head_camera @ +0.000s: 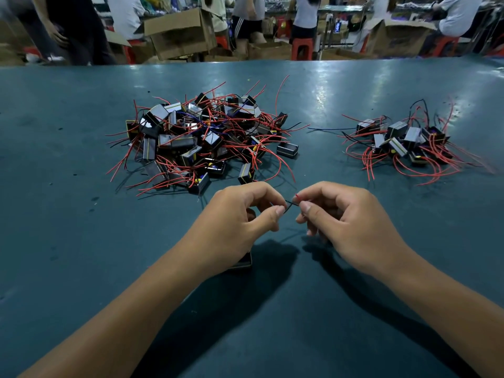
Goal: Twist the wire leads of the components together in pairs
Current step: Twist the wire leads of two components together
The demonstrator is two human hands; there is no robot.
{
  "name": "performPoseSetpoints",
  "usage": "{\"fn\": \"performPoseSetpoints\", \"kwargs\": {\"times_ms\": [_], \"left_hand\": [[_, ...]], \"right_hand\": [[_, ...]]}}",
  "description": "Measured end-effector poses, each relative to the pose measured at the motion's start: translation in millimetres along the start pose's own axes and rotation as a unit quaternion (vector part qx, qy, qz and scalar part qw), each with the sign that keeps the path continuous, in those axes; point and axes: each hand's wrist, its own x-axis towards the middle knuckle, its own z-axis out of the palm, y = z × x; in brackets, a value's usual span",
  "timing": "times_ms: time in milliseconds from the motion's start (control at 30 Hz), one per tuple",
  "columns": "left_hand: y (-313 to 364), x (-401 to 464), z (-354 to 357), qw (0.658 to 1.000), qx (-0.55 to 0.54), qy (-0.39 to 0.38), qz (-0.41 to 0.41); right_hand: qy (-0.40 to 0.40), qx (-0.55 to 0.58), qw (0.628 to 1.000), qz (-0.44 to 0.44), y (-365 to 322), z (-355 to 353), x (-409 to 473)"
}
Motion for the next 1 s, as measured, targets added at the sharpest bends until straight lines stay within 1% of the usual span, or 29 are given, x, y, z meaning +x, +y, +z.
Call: {"fn": "performPoseSetpoints", "kwargs": {"times_ms": [133,300,500,700,1000], "left_hand": [[-2,0,1,1.0,-0.009,0.009,0.01],[-3,0,2,1.0,-0.018,0.008,0.006],[-2,1,3,0.998,-0.061,0.012,-0.007],[-1,2,3,0.996,-0.089,0.011,-0.016],[2,1,5,0.993,-0.11,0.003,-0.031]], "right_hand": [[-0.017,0.037,0.999,0.001,-1,0,-1],[-0.016,0.049,0.999,-0.003,-2,4,-2],[-0.015,0.054,0.998,-0.016,-3,6,-3],[0.0,0.06,0.998,-0.011,-4,7,-4],[0.013,0.098,0.995,-0.002,-5,10,-4]]}}
